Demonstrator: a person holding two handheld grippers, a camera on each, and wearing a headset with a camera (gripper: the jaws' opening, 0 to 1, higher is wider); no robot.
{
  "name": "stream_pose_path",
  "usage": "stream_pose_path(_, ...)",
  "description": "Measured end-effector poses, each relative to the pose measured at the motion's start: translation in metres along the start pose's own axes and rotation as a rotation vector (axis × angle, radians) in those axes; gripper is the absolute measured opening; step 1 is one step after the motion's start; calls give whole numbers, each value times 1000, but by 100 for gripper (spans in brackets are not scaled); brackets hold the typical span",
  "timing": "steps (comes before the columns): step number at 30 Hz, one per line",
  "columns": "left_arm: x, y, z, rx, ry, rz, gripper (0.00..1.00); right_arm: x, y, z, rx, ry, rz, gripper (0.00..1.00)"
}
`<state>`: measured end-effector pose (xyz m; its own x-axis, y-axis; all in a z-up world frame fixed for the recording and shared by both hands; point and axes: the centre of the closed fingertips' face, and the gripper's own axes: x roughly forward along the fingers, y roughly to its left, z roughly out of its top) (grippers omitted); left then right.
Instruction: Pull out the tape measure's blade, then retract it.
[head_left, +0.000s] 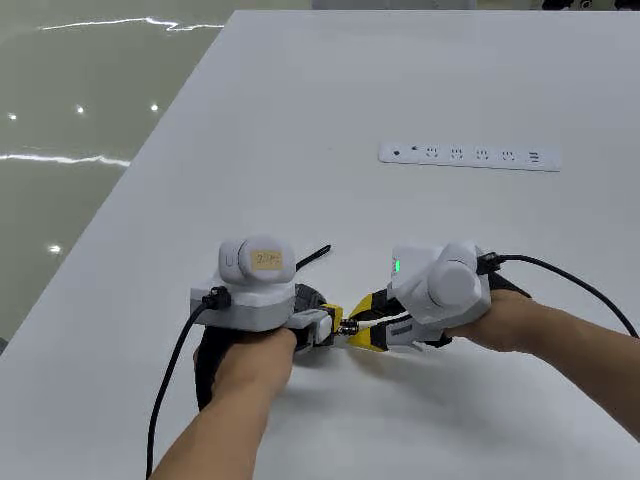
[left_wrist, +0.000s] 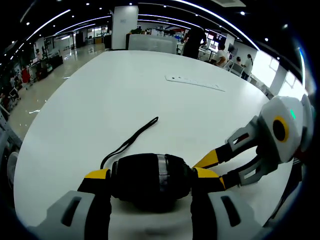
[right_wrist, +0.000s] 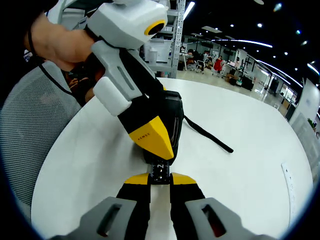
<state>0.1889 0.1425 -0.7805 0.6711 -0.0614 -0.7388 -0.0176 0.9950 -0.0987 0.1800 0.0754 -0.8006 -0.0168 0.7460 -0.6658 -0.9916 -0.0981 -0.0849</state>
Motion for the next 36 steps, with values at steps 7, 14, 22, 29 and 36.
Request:
stream_pose_path(7, -2, -2, 0, -3, 1, -2, 60, 4, -1, 1, 0, 1, 3, 14)
stream_pose_path(14, 0, -1, 0, -5, 0, -3, 60, 7, 0, 5, -4, 3, 5, 14)
stream_pose_path(22, -3, -2, 0, -6, -1, -2, 61, 12, -2, 4, 1, 10, -1, 14)
stream_pose_path(29, 2, 1, 0, -7, -2, 1, 61, 14, -3, 5, 3, 12, -6, 14)
stream_pose_path(36, 3, 0, 0, 4, -2, 8, 61, 15, -2, 3, 19, 15, -24, 14)
